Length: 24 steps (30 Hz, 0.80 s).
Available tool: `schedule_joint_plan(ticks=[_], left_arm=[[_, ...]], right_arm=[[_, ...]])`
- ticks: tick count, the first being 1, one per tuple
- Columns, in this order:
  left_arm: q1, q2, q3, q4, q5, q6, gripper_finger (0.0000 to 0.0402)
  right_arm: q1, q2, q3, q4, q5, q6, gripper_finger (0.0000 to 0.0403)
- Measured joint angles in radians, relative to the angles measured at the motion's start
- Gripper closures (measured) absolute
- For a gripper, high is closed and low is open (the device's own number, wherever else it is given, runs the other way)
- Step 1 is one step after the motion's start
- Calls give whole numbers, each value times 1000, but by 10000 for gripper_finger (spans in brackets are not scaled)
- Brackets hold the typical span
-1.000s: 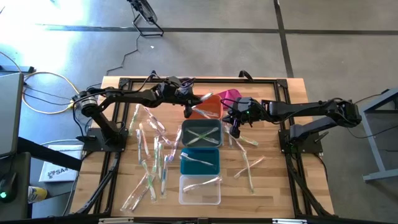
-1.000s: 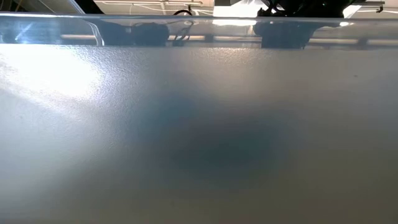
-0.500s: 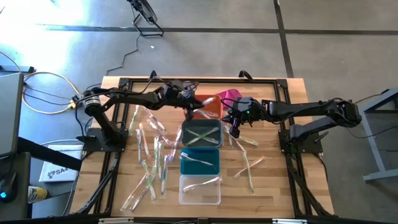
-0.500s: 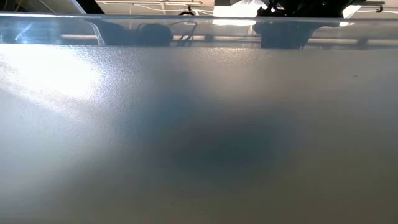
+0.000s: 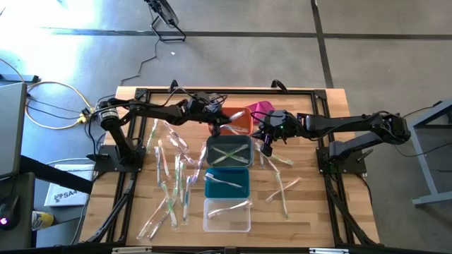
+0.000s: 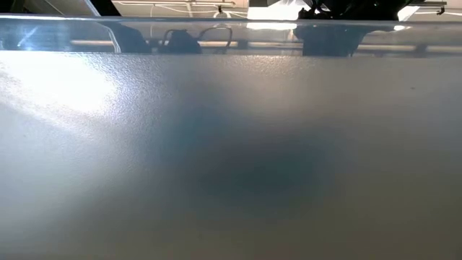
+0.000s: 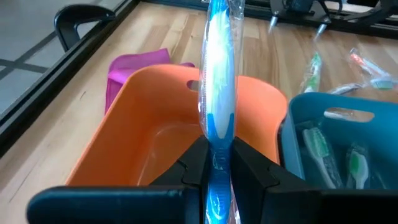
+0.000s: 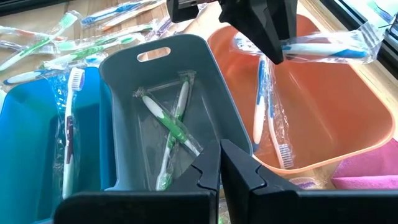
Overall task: Pick & Place Toothbrushes
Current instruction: Put the blue toothbrush into the orange bin
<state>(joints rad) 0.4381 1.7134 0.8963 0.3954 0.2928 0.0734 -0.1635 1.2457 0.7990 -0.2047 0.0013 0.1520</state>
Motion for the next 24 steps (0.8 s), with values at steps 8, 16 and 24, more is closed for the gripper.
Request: schedule_joint_plan(ticks=[8,16,24], left_arm=[[-1,4,0,-3,1,-3,357],[-13,53,0,7,3,-9,357],[-13,53,0,23,2,-9,348]], right_arm=[[0,0,0,0,0,0,398],[0,0,0,0,0,0,398],[0,0,0,0,0,0,398]])
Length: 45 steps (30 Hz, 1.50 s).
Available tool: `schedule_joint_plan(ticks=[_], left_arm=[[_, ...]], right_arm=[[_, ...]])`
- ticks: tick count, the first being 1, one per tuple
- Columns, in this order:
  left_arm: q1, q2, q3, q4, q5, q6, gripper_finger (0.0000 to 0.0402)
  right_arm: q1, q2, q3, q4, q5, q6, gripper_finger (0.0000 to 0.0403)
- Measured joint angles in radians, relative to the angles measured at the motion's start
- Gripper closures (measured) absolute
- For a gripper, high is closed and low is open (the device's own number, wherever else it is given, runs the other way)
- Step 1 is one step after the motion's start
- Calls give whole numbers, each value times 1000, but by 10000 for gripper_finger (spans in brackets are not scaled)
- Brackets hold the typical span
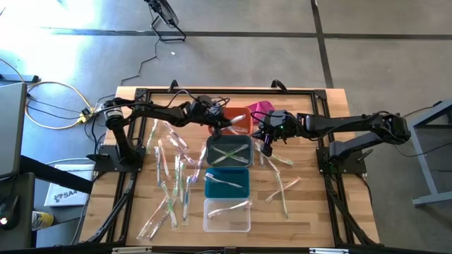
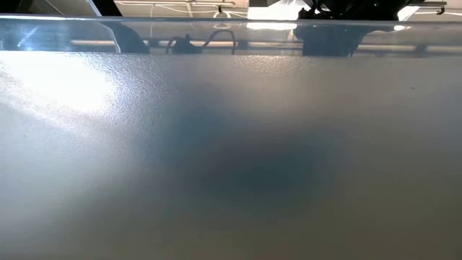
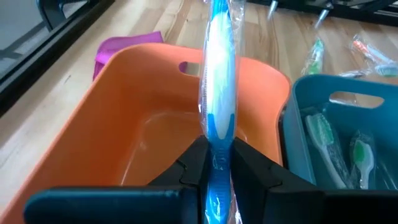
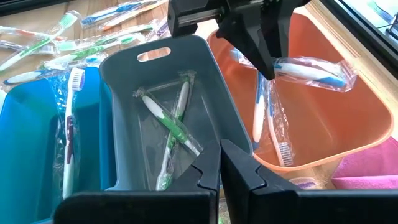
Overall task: Pick & Place Toothbrushes
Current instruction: Put the blue toothbrush into the orange bin, then put the purple toothbrush into the blue bin
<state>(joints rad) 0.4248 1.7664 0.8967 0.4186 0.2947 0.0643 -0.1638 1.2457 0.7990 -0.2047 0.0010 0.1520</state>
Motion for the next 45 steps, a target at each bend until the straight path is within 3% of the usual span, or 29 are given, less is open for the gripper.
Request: schedule_joint_plan(ticks=[11,16,28,45], left_arm=[[0,0,0,-2,-2,-11,247],[1,-20,0,-1,-2,-10,235],[1,-141,0,-87,1,15,283],[0,-336,0,-485,4,22,380]], right_arm=[[0,0,0,0,0,0,398],[0,0,0,0,0,0,398],[0,0,0,0,0,0,398],[0,0,0,-1,0,0,398]])
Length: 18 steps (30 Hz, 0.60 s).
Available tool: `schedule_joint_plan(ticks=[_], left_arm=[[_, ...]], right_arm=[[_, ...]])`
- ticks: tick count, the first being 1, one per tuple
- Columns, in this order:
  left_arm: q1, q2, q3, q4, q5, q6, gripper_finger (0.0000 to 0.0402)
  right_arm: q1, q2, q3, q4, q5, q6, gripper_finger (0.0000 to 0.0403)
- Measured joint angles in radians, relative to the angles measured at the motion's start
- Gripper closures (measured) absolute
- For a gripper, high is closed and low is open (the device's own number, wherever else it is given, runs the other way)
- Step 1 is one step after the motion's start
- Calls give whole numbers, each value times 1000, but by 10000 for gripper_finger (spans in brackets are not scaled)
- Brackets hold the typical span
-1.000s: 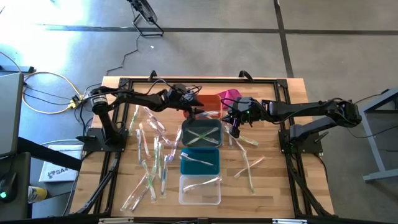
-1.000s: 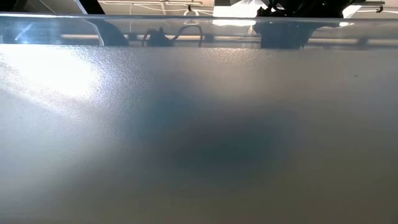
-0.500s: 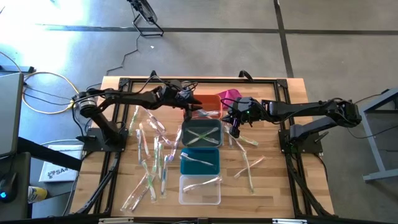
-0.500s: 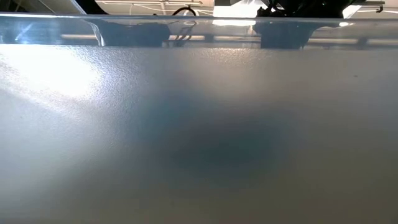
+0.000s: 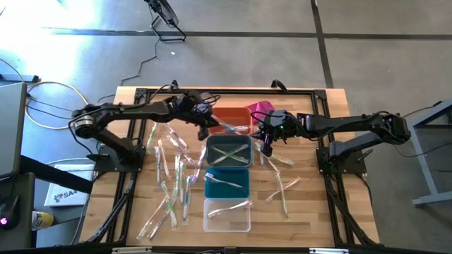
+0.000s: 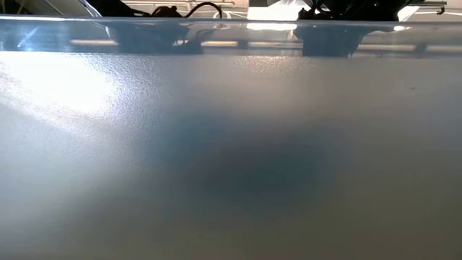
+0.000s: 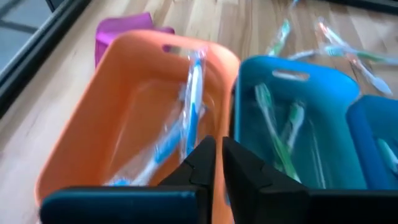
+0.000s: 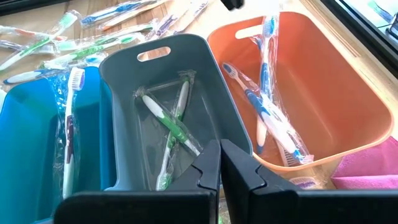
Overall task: Pick & Place Toothbrushes
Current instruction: Put the purple toothbrush into the blue bin
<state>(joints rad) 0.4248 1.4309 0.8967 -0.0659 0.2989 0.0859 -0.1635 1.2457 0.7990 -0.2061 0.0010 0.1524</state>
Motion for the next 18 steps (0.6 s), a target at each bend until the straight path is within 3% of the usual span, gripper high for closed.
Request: schedule_joint_plan(ticks=[10,18], left_arm=[[-14,-208,0,-206,-9,65,400],[-153,-269,0,-252,-6,93,400]], right_arm=[[0,0,0,0,0,0,398],[0,0,0,0,0,0,398]])
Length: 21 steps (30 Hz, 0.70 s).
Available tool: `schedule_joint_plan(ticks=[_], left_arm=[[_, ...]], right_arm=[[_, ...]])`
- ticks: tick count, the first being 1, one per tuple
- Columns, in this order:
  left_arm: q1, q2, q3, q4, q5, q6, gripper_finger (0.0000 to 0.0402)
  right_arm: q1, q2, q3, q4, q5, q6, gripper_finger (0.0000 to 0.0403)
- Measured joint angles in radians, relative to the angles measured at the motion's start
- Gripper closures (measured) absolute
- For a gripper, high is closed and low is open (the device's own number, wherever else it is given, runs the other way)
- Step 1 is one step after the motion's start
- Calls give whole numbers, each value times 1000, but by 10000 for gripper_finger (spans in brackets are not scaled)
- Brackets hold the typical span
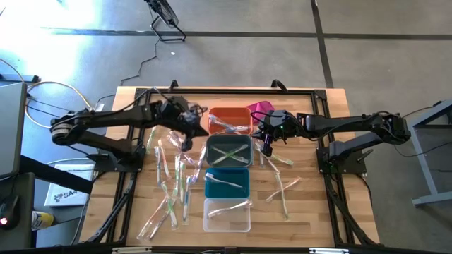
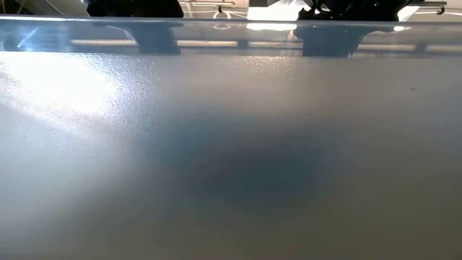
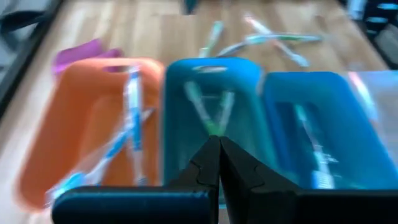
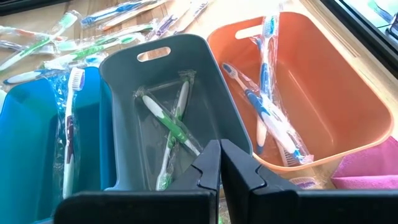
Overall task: Pick & Place Toothbrushes
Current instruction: Put the purple toothbrush into the blue bin
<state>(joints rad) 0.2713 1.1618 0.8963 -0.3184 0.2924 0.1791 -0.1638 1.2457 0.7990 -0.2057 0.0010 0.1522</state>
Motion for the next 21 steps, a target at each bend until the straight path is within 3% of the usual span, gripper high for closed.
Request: schedule_joint_plan(ticks=[3,9,18,21], left_arm=[[-63,-2,0,-27,-16,8,400],[-139,-2,0,-247,-202,28,400],[-147,-2,0,-481,-474,-176,401],[-147,-2,0,-580,-497,-180,401]], right_arm=[[0,0,0,1,0,1,398],[0,0,0,2,-1,7,398],[0,0,0,6,-1,8,398],[0,0,0,6,-1,8,398]])
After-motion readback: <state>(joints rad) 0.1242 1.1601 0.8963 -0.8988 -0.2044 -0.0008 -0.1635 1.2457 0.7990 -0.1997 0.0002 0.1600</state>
